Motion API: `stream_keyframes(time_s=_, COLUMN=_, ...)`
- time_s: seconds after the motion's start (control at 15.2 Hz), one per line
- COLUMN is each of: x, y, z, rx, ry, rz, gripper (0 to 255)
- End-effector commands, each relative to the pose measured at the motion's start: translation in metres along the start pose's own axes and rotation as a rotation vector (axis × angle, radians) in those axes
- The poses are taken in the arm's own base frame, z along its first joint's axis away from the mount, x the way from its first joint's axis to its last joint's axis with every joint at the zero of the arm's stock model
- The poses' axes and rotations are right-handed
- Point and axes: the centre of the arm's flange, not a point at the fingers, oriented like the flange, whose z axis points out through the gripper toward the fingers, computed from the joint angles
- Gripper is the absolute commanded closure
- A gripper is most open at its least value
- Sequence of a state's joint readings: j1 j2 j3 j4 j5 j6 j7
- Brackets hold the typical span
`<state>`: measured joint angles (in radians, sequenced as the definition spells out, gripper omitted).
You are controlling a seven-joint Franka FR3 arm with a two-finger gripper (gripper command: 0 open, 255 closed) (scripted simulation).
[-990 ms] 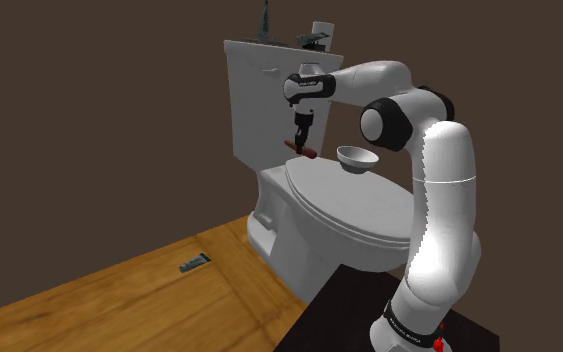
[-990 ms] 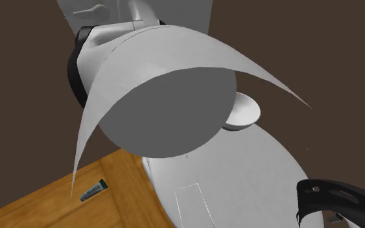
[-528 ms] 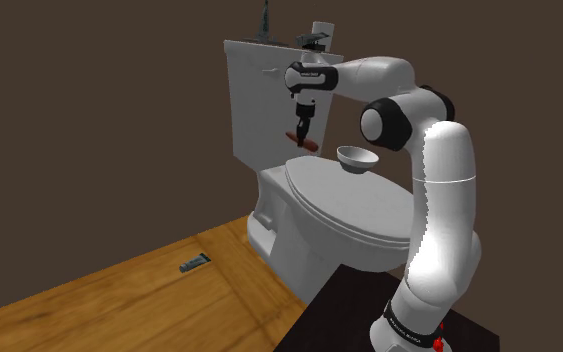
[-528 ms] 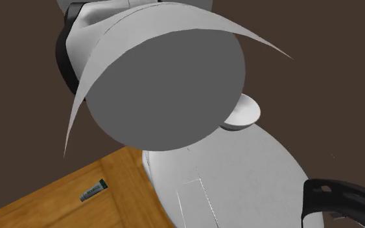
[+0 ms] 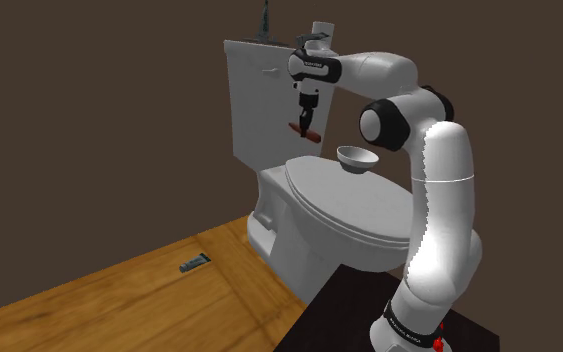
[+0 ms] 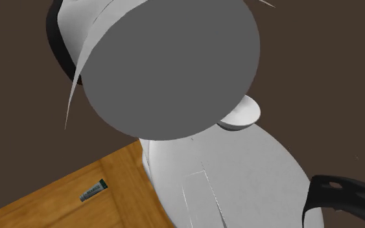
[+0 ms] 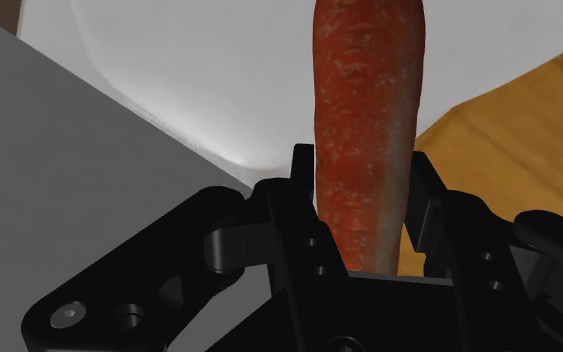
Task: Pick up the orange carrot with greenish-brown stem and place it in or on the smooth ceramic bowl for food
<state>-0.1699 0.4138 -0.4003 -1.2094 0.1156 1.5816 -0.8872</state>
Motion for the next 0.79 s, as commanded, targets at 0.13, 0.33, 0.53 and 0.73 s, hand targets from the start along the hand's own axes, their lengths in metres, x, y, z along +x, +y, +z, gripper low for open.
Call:
stream_keyframes(time_s=0.13, x=-0.040, y=0.023, z=-0.001, rx=0.000, ry=0.000, rz=0.000, gripper=255)
stream_keyframes(time_s=0.33, x=-0.075, y=0.043, z=0.001, rx=0.000, ry=0.000, rz=0.000, gripper=255)
stream_keyframes(time_s=0.53, x=-0.109, y=0.063, z=0.002, rx=0.000, ry=0.000, rz=0.000, gripper=255)
stream_keyframes(time_s=0.73, x=-0.143, y=0.083, z=0.004, rx=0.000, ry=0.000, rz=0.000, gripper=255)
